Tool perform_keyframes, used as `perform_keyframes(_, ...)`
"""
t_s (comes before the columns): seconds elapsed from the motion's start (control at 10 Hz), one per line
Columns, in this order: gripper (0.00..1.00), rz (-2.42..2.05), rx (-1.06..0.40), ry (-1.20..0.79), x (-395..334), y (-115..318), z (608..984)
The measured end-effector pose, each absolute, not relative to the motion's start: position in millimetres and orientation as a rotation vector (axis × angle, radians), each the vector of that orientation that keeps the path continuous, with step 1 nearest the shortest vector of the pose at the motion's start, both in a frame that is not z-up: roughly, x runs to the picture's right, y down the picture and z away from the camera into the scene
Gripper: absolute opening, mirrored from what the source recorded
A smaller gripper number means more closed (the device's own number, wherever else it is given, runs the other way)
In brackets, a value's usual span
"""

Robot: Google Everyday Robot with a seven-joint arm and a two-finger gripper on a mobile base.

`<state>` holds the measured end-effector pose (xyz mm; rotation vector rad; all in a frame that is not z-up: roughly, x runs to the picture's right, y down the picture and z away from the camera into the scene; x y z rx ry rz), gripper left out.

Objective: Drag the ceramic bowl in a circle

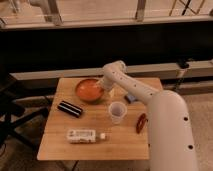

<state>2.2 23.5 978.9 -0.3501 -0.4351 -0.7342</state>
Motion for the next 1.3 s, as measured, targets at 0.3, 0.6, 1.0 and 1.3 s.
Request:
perform_keyframes(0.3,0.8,-0.728,-0.357,-0.438,3.1,25.4,980.2)
perform_keyframes(0.6,0.8,-0.723,-0.363,-0.441,2.8,27.0,981.1)
perform_keyframes(1.0,0.8,-0.716,-0.373,-0.446,2.6,29.7,982.7)
perform_keyframes(1.3,0.79,-0.715,-0.384,-0.45,2.4,31.0,983.3)
